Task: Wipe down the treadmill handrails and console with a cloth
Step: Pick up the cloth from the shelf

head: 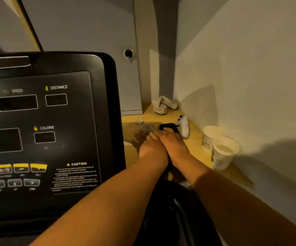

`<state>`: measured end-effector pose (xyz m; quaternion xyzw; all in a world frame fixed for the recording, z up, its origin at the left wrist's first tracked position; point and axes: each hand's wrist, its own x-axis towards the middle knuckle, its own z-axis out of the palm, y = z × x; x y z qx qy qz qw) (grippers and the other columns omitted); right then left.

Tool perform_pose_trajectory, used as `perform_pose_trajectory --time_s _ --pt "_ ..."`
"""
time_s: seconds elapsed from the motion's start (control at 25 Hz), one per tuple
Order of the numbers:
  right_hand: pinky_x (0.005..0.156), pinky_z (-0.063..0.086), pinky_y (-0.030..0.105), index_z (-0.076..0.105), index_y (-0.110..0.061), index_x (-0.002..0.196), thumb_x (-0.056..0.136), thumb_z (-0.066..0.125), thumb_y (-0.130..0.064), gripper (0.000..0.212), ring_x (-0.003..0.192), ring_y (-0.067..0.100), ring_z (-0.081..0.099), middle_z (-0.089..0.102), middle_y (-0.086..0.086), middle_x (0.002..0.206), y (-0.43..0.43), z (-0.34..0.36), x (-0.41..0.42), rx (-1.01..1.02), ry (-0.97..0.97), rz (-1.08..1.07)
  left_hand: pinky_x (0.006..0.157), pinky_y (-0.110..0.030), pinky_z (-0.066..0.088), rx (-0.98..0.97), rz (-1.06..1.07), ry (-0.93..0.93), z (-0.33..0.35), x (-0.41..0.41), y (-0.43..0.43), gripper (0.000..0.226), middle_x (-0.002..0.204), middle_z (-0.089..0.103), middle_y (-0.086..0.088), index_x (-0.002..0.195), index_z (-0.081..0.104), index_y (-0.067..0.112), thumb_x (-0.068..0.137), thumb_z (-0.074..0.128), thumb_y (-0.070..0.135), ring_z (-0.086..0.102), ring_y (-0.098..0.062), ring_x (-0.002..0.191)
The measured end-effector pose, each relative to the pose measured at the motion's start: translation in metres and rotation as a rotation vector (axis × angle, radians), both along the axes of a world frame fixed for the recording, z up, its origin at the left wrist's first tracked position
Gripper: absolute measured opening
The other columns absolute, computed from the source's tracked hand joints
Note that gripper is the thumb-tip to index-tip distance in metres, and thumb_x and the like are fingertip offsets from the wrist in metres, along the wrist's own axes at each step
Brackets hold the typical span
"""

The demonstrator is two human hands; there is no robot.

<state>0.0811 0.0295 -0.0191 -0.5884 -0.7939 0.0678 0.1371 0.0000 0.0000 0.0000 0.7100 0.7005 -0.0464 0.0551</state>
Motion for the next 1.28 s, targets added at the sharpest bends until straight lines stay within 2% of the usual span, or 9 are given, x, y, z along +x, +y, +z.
perform_pose_trajectory --time_s 0.16,0.32,0.4,0.56,0.72,0.84,0.92,1.08,1.28 --pt "0.102 0.029 0.047 0.053 -0.010 0.116 0.100 0.036 -0.026 0.028 0.132 0.031 0.027 0.040 0.011 0.137 0.039 0.001 -0.016 -0.083 -0.205 -0.113 0.117 -0.057 0.005 -0.089 0.124 0.013 -0.011 -0.004 0.024 0.075 0.158 -0.006 -0.023 0.150 -0.011 0.004 0.097 0.038 0.024 0.000 -0.041 0.146" --pt "0.097 0.027 0.042 0.049 -0.013 0.067 0.095 0.044 -0.019 0.029 0.125 0.030 0.033 0.056 0.010 0.103 0.052 -0.013 -0.019 -0.108 -0.250 -0.144 0.117 -0.057 0.004 -0.191 0.052 0.038 -0.010 0.010 0.013 0.072 0.158 -0.005 -0.020 0.151 -0.007 0.001 0.098 0.040 0.019 -0.005 -0.041 0.146" --pt "0.094 0.028 0.040 0.044 -0.016 0.063 0.093 0.047 -0.024 0.031 0.122 0.030 0.036 0.051 0.007 0.084 0.052 -0.007 -0.019 -0.067 -0.246 -0.140 0.117 -0.058 0.004 -0.211 0.131 -0.002 -0.014 0.008 0.016 0.076 0.158 -0.008 -0.022 0.150 -0.010 0.001 0.097 0.042 0.019 -0.009 -0.043 0.145" --pt "0.086 0.039 0.034 0.059 -0.016 0.106 0.093 0.050 -0.030 0.021 0.109 0.027 0.052 0.063 0.008 0.109 0.020 0.005 0.008 0.176 0.401 -0.205 0.115 -0.043 0.022 0.031 0.008 -0.206 0.020 0.015 -0.002 0.078 0.159 0.000 -0.020 0.150 -0.003 0.004 0.096 0.050 0.026 0.011 -0.033 0.146" --pt "0.066 0.046 0.028 0.057 -0.021 0.073 0.083 0.050 -0.027 0.014 0.069 0.006 0.059 0.062 -0.013 0.067 -0.048 0.047 0.053 0.164 1.101 -0.244 0.114 -0.046 0.028 0.407 -0.195 -0.559 0.036 0.021 -0.025 0.060 0.150 0.032 -0.012 0.145 0.025 0.011 0.092 0.052 0.022 0.028 -0.030 0.141" --pt "0.052 0.043 0.013 0.058 -0.019 0.072 0.094 0.047 -0.016 0.025 0.051 -0.003 0.054 0.057 -0.008 0.056 -0.099 0.096 0.074 0.179 1.233 -0.226 0.087 -0.032 0.048 0.413 -0.409 -0.952 0.058 0.024 -0.061 0.027 0.111 0.064 -0.007 0.119 0.056 0.013 0.094 0.056 0.024 0.059 -0.020 0.102" --pt "0.050 0.047 0.019 0.060 -0.017 0.070 0.096 0.050 -0.025 0.029 0.048 0.006 0.055 0.052 0.000 0.056 -0.129 0.120 0.075 0.023 1.432 -0.132 0.074 -0.032 0.050 0.302 -0.363 -1.250 0.074 0.017 -0.091 0.017 0.090 0.067 -0.009 0.098 0.062 0.009 0.091 0.062 0.025 0.061 -0.018 0.080" --pt "0.046 0.046 0.025 0.060 -0.013 0.066 0.059 0.075 -0.055 0.045 0.046 0.017 0.050 0.051 0.005 0.057 -0.180 0.155 0.046 -0.464 1.718 0.148 0.069 -0.034 0.049 0.070 -0.244 -1.716 0.110 -0.023 -0.164 0.011 0.080 0.063 -0.009 0.075 0.063 0.021 0.086 0.065 0.022 0.058 -0.018 0.075" --pt "0.070 0.056 0.032 0.065 -0.005 0.104 0.065 0.069 -0.013 0.040 0.087 0.024 0.069 0.069 0.014 0.093 -0.234 0.151 -0.067 -0.610 1.840 0.343 0.060 -0.026 0.037 0.460 -0.057 -1.587 0.128 -0.129 -0.257 0.011 0.068 0.055 -0.002 0.071 0.062 0.020 0.081 0.065 0.024 0.046 -0.013 0.065"
